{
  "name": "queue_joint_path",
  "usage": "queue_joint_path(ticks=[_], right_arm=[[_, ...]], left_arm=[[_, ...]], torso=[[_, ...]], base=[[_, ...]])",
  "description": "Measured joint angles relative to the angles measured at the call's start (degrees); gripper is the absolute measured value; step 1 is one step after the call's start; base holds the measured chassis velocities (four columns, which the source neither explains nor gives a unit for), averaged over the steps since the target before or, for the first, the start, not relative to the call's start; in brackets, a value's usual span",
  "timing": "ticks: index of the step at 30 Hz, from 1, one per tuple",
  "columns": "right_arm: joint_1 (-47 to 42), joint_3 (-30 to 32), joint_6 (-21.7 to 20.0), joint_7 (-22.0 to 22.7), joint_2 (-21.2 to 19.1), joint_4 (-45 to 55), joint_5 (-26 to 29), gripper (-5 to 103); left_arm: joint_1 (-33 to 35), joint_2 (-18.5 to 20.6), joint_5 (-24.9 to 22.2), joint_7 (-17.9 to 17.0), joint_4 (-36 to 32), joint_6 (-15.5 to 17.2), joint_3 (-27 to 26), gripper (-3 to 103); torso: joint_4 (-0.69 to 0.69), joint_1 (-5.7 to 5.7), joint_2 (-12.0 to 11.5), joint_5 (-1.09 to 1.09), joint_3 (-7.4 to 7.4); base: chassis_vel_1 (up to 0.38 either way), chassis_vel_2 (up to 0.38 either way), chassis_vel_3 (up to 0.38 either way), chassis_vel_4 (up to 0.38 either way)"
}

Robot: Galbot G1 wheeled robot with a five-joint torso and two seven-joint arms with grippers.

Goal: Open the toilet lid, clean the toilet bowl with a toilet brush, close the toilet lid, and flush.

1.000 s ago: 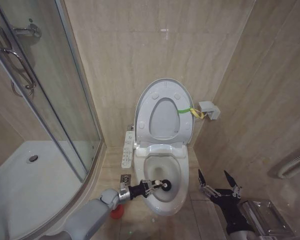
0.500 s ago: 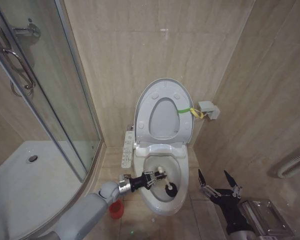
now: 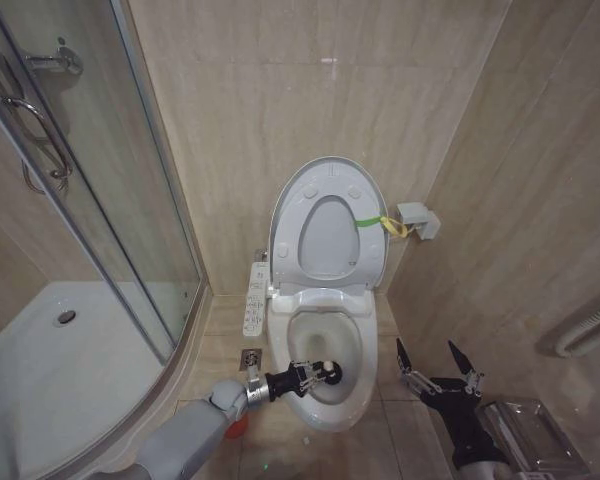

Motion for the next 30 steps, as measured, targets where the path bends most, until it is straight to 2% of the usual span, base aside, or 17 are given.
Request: queue_joint_path(ticks=[4,9,14,22,25,30], right_arm=[[0.0,0.0,0.0,0.0,0.0,0.0,0.0,100],[0.0,0.0,0.0,0.0,0.0,0.0,0.0,100],[0.0,0.0,0.0,0.0,0.0,0.0,0.0,100],[0.0,0.0,0.0,0.0,0.0,0.0,0.0,100],[0.0,0.0,0.0,0.0,0.0,0.0,0.0,100],[0.0,0.0,0.0,0.0,0.0,0.0,0.0,100]], left_arm=[[-0.5,1.1,0.4,0.0,-0.7,-0.2,-0.9,18],[-1.0,0.8,0.9,0.5,1.8,-1.5,-2.0,17],[-0.5,0.8,0.8,0.7,-0.9,-1.0,-3.2,17],[-2.2,-1.8,1.8,1.8,4.8,-3.2,-3.5,16],[-2.5,-3.5,2.6,2.4,8.9,-5.1,-4.1,16],[-2.6,-4.0,2.8,2.8,10.2,-5.7,-4.6,16]], torso=[[-0.01,0.00,0.0,0.00,0.00],[0.00,0.00,0.0,0.00,0.01],[-0.01,0.00,0.0,0.00,0.01],[-0.01,0.00,0.0,0.00,0.01],[0.00,0.00,0.0,0.00,0.00],[0.00,0.00,0.0,0.00,0.00]], base=[[0.000,0.000,0.000,0.000],[0.000,0.000,0.000,0.000],[0.000,0.000,0.000,0.000],[0.000,0.000,0.000,0.000],[0.000,0.000,0.000,0.000],[0.000,0.000,0.000,0.000]])
